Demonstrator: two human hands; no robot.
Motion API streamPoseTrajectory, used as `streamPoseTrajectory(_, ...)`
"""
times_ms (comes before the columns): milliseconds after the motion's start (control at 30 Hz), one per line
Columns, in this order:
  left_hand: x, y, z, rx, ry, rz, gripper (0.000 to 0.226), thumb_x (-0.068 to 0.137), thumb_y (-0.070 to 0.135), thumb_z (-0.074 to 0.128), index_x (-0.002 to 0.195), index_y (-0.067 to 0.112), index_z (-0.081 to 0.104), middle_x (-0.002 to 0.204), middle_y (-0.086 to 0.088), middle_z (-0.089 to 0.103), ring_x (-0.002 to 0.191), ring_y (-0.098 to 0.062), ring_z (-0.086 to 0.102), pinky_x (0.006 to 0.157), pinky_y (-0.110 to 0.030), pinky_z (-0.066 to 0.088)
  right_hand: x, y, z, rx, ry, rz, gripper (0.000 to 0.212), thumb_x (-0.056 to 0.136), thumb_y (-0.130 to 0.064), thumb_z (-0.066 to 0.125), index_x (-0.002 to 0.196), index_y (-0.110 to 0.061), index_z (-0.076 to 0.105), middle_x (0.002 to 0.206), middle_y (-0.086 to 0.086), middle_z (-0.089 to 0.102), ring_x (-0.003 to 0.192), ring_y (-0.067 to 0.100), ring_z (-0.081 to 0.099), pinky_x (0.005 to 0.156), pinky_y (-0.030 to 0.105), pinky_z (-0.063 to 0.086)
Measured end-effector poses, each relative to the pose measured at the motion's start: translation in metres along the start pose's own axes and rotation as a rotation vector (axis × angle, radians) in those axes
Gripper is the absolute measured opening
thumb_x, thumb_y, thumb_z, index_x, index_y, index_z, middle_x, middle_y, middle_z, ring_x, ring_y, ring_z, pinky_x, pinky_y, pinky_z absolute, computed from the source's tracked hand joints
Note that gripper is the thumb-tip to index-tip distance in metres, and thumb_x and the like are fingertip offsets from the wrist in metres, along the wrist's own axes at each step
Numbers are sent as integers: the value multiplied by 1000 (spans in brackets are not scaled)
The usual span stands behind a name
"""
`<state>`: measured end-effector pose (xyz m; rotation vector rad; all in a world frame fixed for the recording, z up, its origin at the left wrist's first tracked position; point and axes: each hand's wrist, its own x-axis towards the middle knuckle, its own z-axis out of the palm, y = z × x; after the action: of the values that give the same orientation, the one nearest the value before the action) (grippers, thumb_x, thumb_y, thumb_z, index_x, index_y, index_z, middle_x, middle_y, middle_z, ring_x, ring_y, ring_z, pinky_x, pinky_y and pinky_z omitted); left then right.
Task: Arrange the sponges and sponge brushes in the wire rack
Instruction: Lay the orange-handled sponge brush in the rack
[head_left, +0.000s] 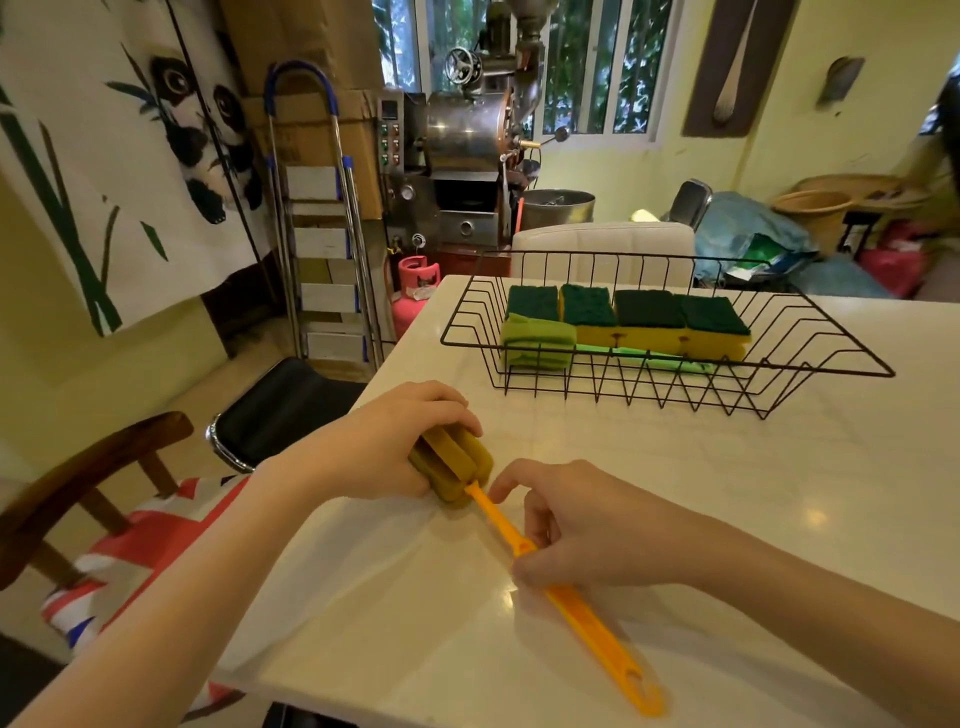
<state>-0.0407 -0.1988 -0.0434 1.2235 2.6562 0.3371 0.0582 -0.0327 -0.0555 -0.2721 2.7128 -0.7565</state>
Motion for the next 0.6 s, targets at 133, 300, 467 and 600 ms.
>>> streamPoseTrajectory(133,6,4,-20,33,54,-1,55,71,15,72,117,34,48,119,13,42,109,-7,38,89,-21,38,4,2,-21,76,7,26,46,74,-23,70,115,-31,51,75,-5,58,61,10,57,56,24,54)
streamPoseTrajectory(300,16,9,-43,23,165,29,53,70,27,74,115,36,47,108,9,50,100,-8,47,87,-24,44,1,6,-63,62,149,-17,31,79,-17,64,108,-27,58,73,-5,62,58,8,59,55,25,53)
streamPoseTrajectory(467,39,18,-60,-17,310,50,57,70,31,74,120,34,45,108,11,46,102,-9,44,90,-27,42,2,18,-104,48,280,-43,26,84,-16,60,108,-27,61,73,-5,62,60,8,57,52,18,48)
streamPoseTrajectory(600,68,22,-70,-32,396,39,60,70,31,74,122,32,46,111,10,45,104,-9,41,91,-29,40,10,31,-127,36,369,-66,23,84,-18,60,103,-29,64,78,3,65,63,12,54,60,29,48)
